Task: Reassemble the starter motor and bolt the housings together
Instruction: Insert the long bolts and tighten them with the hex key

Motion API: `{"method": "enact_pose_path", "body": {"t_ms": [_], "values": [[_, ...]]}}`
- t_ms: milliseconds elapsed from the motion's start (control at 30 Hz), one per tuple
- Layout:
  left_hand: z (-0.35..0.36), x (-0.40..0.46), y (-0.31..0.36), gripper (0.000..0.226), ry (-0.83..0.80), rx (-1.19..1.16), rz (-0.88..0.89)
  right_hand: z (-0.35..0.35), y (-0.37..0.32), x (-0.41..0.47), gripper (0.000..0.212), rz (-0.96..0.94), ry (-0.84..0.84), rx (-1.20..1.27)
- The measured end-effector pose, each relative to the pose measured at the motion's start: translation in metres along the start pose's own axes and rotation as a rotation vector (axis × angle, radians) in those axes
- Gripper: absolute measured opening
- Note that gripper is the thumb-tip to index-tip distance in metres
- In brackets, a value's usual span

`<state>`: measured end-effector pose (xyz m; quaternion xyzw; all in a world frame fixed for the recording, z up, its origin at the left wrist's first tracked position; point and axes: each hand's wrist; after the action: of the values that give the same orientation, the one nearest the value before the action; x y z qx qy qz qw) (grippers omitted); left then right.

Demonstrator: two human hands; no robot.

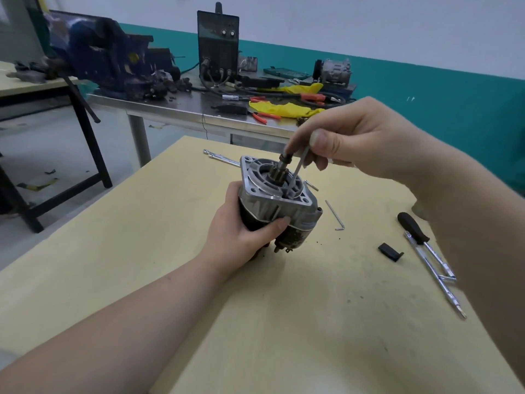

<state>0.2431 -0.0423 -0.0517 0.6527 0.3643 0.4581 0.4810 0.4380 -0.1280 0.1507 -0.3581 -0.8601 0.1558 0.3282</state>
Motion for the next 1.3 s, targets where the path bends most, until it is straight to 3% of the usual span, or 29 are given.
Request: {"method": "enact_pose_path", "body": {"t_ms": [200, 300, 333, 467, 767, 900, 1000, 1067, 1200, 1300], "values": [[0.001, -0.001, 0.001, 0.074, -0.001, 0.002, -0.018, 0.001, -0.002, 0.003, 0.053, -0.106, 0.011, -0.484], [0.005, 0.000, 0.000, 0.077, 0.017, 0.028, -0.028, 0.015, -0.011, 0.011, 0.072, 0.158, 0.083, -0.892], [0.005, 0.000, 0.000, 0.077, 0.020, 0.035, -0.024, 0.018, -0.013, 0.014, 0.076, 0.294, 0.102, -0.897], [0.003, -0.001, -0.001, 0.076, 0.008, 0.024, -0.009, 0.010, -0.017, 0.022, 0.079, 0.580, 0.161, -0.364], [0.003, 0.000, -0.002, 0.075, 0.021, 0.024, 0.008, 0.004, -0.001, 0.012, 0.063, 0.703, 0.192, 0.452], [0.002, 0.001, -0.004, 0.077, 0.011, 0.010, -0.001, 0.016, 0.010, -0.001, 0.056, 0.560, 0.299, 0.441], [0.002, 0.000, -0.003, 0.076, 0.008, 0.020, 0.004, 0.028, 0.020, -0.010, 0.034, 0.293, 0.503, 0.425], [0.001, 0.000, -0.002, 0.075, 0.008, 0.025, 0.006, 0.035, 0.023, -0.014, 0.031, 0.134, 0.561, 0.451], [0.001, -0.001, 0.000, 0.075, 0.006, 0.022, 0.009, 0.027, 0.021, -0.021, 0.021, 0.046, 0.424, 0.519], [0.001, -0.001, 0.000, 0.076, 0.009, 0.009, 0.010, 0.021, 0.024, -0.018, 0.025, 0.035, 0.330, 0.511]]}}
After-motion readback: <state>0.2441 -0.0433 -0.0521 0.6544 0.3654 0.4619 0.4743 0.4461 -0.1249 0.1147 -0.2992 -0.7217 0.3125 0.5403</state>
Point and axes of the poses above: each hand's wrist, its own x-axis towards the middle knuckle, its own z-axis out of the palm, y = z × x, and after that the axes turned 15 degrees about -z, right-handed
